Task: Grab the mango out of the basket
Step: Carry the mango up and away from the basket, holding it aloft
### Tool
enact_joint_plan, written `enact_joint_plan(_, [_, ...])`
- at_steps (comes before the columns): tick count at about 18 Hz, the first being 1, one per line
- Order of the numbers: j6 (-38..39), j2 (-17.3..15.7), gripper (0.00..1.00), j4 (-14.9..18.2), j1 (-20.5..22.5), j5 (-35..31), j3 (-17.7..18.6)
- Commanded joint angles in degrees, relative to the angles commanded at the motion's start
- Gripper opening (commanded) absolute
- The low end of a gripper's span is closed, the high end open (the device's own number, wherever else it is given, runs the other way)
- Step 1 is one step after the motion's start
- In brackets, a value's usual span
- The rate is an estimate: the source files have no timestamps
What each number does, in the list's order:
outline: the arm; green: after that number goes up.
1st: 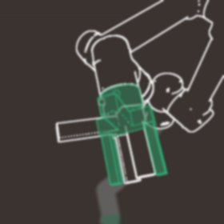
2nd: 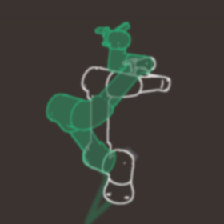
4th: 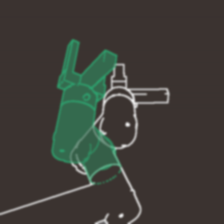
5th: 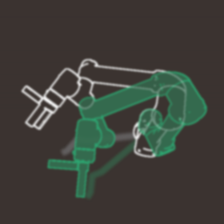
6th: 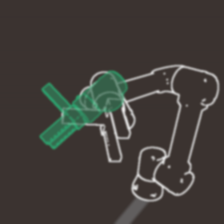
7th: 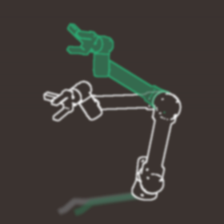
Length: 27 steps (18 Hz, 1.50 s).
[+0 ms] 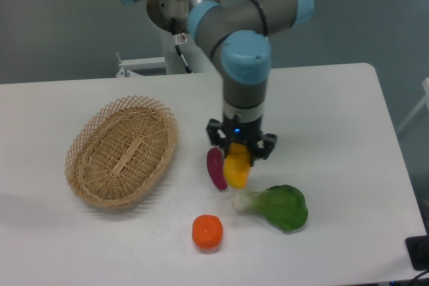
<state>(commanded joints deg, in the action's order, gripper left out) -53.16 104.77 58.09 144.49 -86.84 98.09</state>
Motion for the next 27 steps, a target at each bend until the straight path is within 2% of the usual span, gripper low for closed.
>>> enact_joint_plan(9, [-9.7, 0.6, 0.54, 0.0, 1.8, -1.0, -1.2])
enact_joint_plan(13, [-16.0, 1.8, 0.54, -0.4, 4.8, -1.7, -1.8])
enact_joint_plan(21, [-21.1, 2.8, 0.55, -0.5, 5.6, -3.0, -1.9])
enact_joint_plan(27, [-25.5, 3.3, 0.55, -0.5, 8.3, -3.0, -2.3])
